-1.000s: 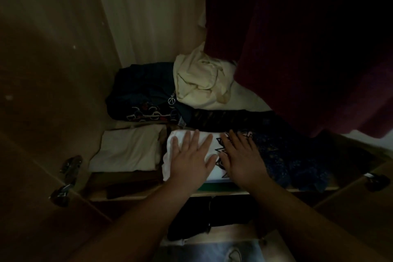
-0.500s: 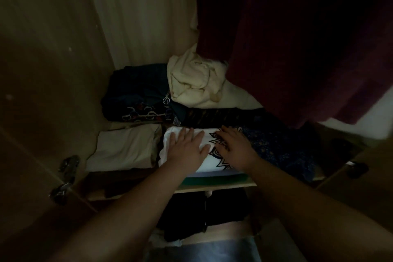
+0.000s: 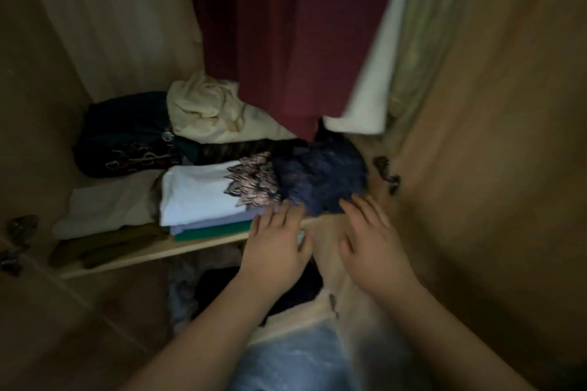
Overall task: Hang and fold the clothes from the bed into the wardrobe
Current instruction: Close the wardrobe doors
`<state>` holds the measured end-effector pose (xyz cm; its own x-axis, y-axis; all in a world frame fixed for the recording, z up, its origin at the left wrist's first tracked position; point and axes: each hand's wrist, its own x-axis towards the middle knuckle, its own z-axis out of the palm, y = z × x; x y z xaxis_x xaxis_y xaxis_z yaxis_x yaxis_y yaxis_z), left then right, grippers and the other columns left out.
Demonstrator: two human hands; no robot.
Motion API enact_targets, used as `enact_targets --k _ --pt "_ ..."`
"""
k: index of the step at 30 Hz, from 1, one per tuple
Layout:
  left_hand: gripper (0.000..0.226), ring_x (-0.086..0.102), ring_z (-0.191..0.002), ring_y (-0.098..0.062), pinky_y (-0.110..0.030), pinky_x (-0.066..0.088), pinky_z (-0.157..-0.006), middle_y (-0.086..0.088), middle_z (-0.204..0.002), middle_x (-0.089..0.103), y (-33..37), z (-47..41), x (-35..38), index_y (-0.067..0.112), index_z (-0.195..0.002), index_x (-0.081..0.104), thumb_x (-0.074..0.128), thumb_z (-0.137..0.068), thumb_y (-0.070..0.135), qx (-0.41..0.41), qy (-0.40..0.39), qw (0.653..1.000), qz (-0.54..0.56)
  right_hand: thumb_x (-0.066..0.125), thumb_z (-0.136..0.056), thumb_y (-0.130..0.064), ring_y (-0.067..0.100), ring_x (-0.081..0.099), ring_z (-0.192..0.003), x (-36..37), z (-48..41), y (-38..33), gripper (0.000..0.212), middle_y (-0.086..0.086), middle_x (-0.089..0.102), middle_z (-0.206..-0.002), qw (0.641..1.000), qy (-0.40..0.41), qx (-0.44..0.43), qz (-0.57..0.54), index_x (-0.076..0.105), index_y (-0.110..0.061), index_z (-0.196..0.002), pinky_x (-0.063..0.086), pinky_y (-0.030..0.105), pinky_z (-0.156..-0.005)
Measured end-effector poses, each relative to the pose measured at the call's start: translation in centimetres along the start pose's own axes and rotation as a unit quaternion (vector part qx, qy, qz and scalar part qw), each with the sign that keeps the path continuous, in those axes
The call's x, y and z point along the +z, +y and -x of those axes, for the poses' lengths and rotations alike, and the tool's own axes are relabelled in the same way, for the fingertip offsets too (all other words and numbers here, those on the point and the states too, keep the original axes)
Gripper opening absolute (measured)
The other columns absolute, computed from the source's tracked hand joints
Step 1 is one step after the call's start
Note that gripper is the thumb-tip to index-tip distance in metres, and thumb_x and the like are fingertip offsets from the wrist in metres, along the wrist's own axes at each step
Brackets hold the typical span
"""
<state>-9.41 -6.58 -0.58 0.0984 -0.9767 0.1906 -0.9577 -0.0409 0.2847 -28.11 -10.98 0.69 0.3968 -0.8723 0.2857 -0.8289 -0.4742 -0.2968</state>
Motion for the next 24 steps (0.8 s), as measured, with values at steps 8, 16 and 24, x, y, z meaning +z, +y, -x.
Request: enact_targets --k 8,16,24 --pt "0.063 0.012 -0.152 -0.020 -0.043 0.014 -0.123 0.002 -0.164 0.022 18.0 8.3 4.2 0.031 -0.156 0.018 0.033 -0.100 0.055 0.090 -0.105 0.989 0.048 0.049 -0.083 -0.025 0.025 0.037 -0.137 -6.5 19.5 9.7 0.050 0.006 0.050 -0.140 0.995 0.040 0.092 -0.021 0.048 -0.014 -0.132 0.025 0.030 -0.114" --pt "0.070 0.028 -0.145 -0.020 -0.042 0.027 -0.117 0.002 -0.156 0.037 27.6 11.3 5.8 0.025 -0.151 0.029 0.023 -0.092 0.061 0.166 -0.112 0.977 0.069 0.062 -0.080 -0.009 0.026 0.050 -0.115 -12.0 26.8 17.8 0.038 0.006 0.055 -0.116 0.965 0.112 0.210 -0.106 0.057 -0.011 -0.118 0.030 0.019 -0.102" --pt "0.062 0.031 -0.142 -0.019 -0.043 0.031 -0.114 0.003 -0.152 0.040 28.3 10.9 3.9 0.024 -0.148 0.031 0.031 -0.095 0.056 0.142 -0.079 0.985 0.053 0.043 -0.100 -0.032 0.013 0.055 -0.116 -14.1 20.9 18.7 0.035 -0.001 0.057 -0.128 0.962 0.020 0.175 -0.207 0.040 -0.027 -0.134 0.047 0.039 -0.101"
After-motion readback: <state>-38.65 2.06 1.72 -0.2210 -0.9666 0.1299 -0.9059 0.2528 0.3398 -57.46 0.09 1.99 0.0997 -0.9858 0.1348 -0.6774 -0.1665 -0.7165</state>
